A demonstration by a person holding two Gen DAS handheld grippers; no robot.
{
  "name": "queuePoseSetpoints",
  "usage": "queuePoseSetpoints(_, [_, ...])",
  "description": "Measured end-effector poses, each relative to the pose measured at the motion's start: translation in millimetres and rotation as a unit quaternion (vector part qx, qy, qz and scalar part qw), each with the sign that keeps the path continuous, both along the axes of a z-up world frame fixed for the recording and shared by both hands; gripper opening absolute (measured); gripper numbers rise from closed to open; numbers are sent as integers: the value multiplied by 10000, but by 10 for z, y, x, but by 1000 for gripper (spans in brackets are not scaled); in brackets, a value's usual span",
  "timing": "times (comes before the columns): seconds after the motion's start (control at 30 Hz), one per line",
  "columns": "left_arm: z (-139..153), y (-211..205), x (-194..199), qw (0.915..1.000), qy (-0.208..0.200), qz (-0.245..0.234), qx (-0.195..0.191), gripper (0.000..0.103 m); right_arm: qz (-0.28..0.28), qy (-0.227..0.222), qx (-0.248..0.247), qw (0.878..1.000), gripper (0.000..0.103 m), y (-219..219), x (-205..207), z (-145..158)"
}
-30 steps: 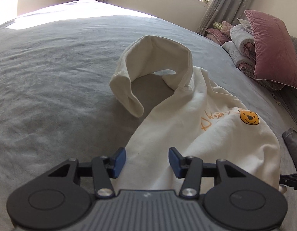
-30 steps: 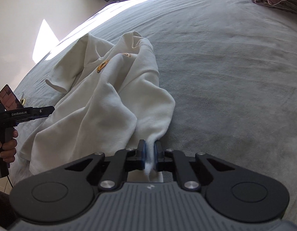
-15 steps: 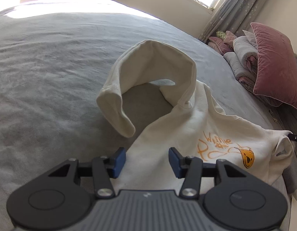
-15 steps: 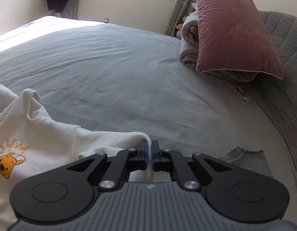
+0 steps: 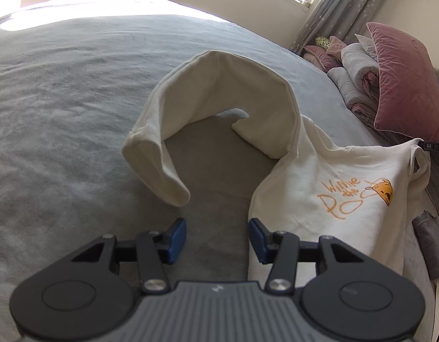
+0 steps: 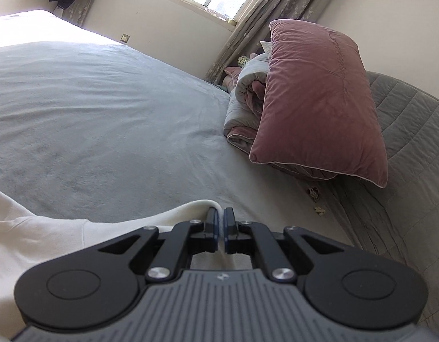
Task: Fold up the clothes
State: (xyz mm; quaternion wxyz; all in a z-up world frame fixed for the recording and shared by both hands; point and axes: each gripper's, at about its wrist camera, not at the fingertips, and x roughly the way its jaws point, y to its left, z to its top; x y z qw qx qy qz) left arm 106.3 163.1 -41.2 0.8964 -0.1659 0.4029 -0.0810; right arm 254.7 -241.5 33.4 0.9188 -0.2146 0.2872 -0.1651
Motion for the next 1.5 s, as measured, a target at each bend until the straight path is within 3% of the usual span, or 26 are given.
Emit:
queuePoseSetpoints(0.3, [0, -109, -6, 9998, 95, -189, 0, 47, 73, 416, 983, 9943, 17, -32, -194, -179])
queuePoseSetpoints(0.4, [0, -145, -7, 9996, 126, -252, 0, 46, 56, 640, 1344, 9888, 42, -56, -352, -258])
queuePoseSetpoints(0.6, [17, -228, -56, 9992, 196, -340, -119, 44, 21, 1084, 2058, 9726, 43, -103, -668, -417])
queuePoseSetpoints(0.87, [42, -294, -128, 9985, 256, -423, -223, 43, -204, 905, 2917, 9520, 45, -147, -1088, -429])
queuePoseSetpoints(1.03, [39, -261, -144, 9985, 302, -396, -220, 42, -365, 681, 3544, 9319, 46, -308, -1352, -373])
queuePoseSetpoints(1.23, [23, -250, -151, 9981, 362, -409, -294, 38, -466, 890, 4386, 8931, 46, -367, -1495, -601])
queuePoseSetpoints(1.3, [13, -269, -153, 9980, 382, -429, -283, 37, -503, 946, 4525, 8853, 43, -333, -1463, -712])
queuePoseSetpoints(1.33, [8, -282, -155, 9979, 391, -441, -271, 37, -517, 927, 4492, 8871, 32, -316, -1449, -726])
queuePoseSetpoints(1.47, [-14, -341, -156, 9977, 418, -493, -194, 37, -564, 752, 4119, 9064, 5, -260, -1409, -678])
queuePoseSetpoints(1.5, [-18, -349, -154, 9977, 421, -496, -175, 37, -575, 708, 4024, 9109, 2, -246, -1399, -666])
